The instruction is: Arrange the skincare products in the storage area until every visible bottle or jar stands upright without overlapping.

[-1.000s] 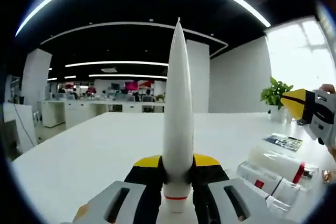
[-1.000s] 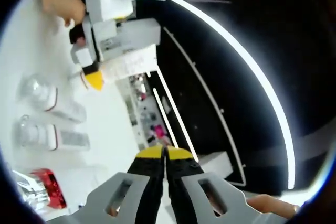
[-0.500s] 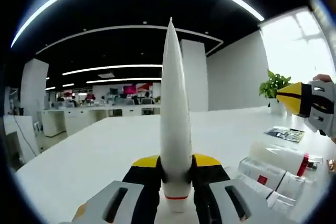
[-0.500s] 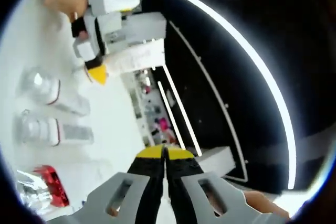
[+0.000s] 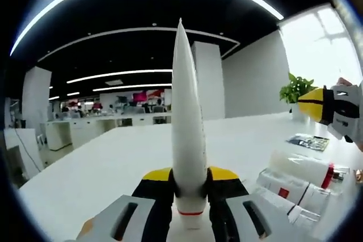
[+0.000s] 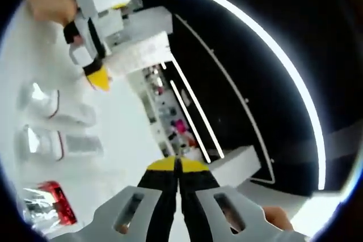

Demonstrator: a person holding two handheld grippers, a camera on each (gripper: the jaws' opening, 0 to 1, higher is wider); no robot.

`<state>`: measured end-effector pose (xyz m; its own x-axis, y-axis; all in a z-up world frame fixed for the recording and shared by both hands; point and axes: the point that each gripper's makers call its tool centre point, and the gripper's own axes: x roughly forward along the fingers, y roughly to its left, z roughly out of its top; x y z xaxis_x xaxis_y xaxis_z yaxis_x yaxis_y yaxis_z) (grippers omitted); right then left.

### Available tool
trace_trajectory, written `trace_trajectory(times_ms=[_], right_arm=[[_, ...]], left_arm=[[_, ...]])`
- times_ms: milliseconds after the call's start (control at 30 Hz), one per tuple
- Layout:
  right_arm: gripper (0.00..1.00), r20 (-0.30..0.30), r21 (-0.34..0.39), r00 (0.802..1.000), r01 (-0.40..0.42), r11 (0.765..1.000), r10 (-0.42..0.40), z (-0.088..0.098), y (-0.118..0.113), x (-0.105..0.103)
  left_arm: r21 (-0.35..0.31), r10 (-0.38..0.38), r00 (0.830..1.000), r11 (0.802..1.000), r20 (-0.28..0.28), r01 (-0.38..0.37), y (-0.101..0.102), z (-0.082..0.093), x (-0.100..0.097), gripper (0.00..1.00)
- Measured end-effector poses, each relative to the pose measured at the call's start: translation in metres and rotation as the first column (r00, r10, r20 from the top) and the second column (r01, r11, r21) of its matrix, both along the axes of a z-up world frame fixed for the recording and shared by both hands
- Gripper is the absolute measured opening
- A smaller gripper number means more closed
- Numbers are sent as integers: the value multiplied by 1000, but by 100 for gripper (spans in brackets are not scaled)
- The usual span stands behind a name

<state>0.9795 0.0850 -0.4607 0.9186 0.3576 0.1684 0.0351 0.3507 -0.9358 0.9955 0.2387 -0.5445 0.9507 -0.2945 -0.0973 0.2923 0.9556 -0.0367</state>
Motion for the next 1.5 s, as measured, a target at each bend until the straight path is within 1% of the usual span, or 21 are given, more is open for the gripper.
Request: trace_trajectory(times_ms=[67,100,167,267,367,433,600,633,667,700,733,767,800,833,1000,1033,1067,1133,1233,1367,1500], right_arm=[[0,-3,-35,1000,-4,999,4,-2,4,4],[0,-2,-39,1000,-1,999,1,-4,3,-1],[0,7,-49,1000,11,999,-10,-2,0,-3],[0,15,-43,1000,10,999,-9,1,-2,-5],[0,10,-49,1000,-12,999,12,0,0,-11],[0,19,-59,1000,-7,998,9,0,1,-12],[0,29,-50,1000,-4,999,5,4,0,-19],[0,28,-51,1000,-2,999,4,4,0,-22],[0,29,-51,1000,-2,999,4,4,0,-24],[0,29,-51,1000,-3,999,4,4,0,-25],[0,27,-50,1000,-3,999,5,4,0,-26],[0,24,-53,1000,-4,999,5,3,0,-24],[0,24,-56,1000,-2,998,4,3,-1,-24],[0,24,-56,1000,-1,998,3,3,-1,-24],[0,21,-42,1000,-2,999,2,4,-2,-25],[0,17,-41,1000,1,999,0,4,-2,-21],[0,13,-41,1000,5,999,-4,4,-2,-17],[0,11,-43,1000,10,999,-9,3,-2,-12],[0,8,-42,1000,15,999,-15,3,-3,-11],[0,8,-31,1000,12,999,-12,5,-2,-5],[0,5,-26,1000,12,1000,-12,5,0,5]], left_arm=[[-10,-5,1000,1000,-11,5,0,0,0,22],[-14,-6,1000,1000,-15,6,0,0,-1,22],[-19,-9,1000,1000,-22,9,0,0,-1,22],[-22,-11,999,1000,-31,10,0,-1,-1,22],[-13,-11,999,1000,-33,10,0,-1,-1,22],[-9,-7,999,1000,-32,6,0,-2,-1,22],[9,-7,999,1000,-33,7,-1,-6,3,23],[32,-25,999,999,-43,26,-2,-9,5,23],[36,-31,998,999,-51,33,-3,-11,5,23],[35,-44,995,998,-86,47,-3,-17,6,24],[27,-51,993,998,-110,55,-4,-21,5,24],[-6,-58,987,998,-151,58,-5,-27,5,24],[-22,-65,985,998,-161,63,-5,-29,5,24],[-26,-68,985,998,-157,64,-5,-29,6,24],[-22,-77,983,997,-164,75,-3,-25,0,23],[3,-80,982,997,-173,82,-2,-26,-2,23],[45,-78,981,995,-179,88,-1,-26,-4,23],[78,-74,979,993,-188,90,1,-26,-7,23],[101,-85,974,989,-212,108,2,-25,-11,22],[61,-121,961,988,-248,141,5,-24,-16,22],[52,-118,961,989,-250,135,4,-26,-16,22]])
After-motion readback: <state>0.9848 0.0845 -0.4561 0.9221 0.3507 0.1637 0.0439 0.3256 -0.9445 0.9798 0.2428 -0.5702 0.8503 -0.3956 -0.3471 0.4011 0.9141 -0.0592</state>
